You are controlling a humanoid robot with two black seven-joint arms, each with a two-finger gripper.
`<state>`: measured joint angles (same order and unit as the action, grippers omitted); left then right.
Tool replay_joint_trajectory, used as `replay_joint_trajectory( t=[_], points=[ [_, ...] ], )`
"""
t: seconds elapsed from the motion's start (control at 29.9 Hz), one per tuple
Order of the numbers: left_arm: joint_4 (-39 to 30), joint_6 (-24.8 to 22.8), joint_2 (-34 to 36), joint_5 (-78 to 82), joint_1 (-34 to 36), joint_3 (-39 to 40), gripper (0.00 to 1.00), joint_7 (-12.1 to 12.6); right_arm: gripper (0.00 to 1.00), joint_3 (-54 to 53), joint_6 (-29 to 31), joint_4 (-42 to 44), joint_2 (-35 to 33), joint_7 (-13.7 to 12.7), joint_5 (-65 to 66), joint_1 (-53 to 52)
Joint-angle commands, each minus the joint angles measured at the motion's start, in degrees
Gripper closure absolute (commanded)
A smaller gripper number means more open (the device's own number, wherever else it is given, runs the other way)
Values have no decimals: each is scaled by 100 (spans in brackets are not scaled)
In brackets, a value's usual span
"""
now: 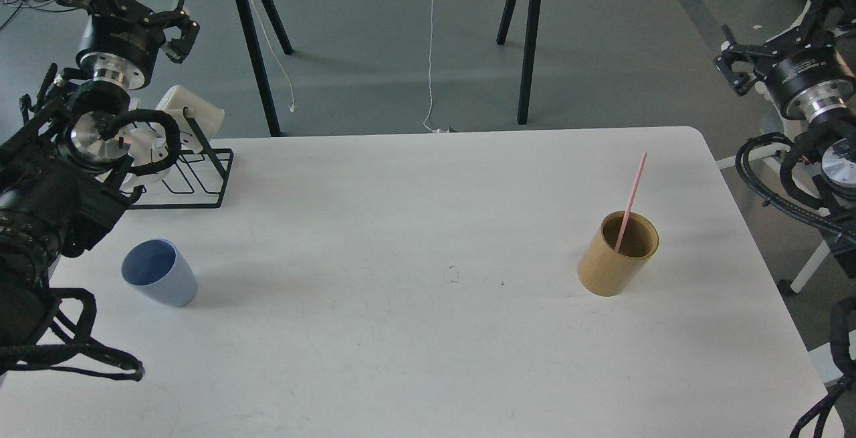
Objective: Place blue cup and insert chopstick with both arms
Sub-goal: 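Move the left gripper down from rest toward the blue cup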
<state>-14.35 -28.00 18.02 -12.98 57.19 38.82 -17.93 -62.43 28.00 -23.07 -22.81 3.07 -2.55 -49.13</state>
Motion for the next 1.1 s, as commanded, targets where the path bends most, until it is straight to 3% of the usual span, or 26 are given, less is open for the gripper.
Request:
replay_joint_trajectory(
  t=[0.0, 0.3, 0.43, 0.64, 1.07],
  points=[
    [2, 0, 0, 6, -24, 20, 0, 0, 1, 20, 0, -127, 5, 10, 9, 53],
    [-50, 0, 0, 24, -111, -50, 0, 9, 1, 267, 0, -426, -21, 18, 18, 53],
    [-445, 0, 227, 85, -217, -173, 1, 9, 1, 267, 0, -461, -48, 27, 18, 62],
    [-2104, 0, 1545, 742, -243, -1209, 3, 9, 1, 293, 0, -505, -285, 18, 18, 97],
    [-5840, 0, 4472, 6534, -594, -1694, 5, 18, 1, 196, 0, -532, -303, 194, 9, 607]
  ],
)
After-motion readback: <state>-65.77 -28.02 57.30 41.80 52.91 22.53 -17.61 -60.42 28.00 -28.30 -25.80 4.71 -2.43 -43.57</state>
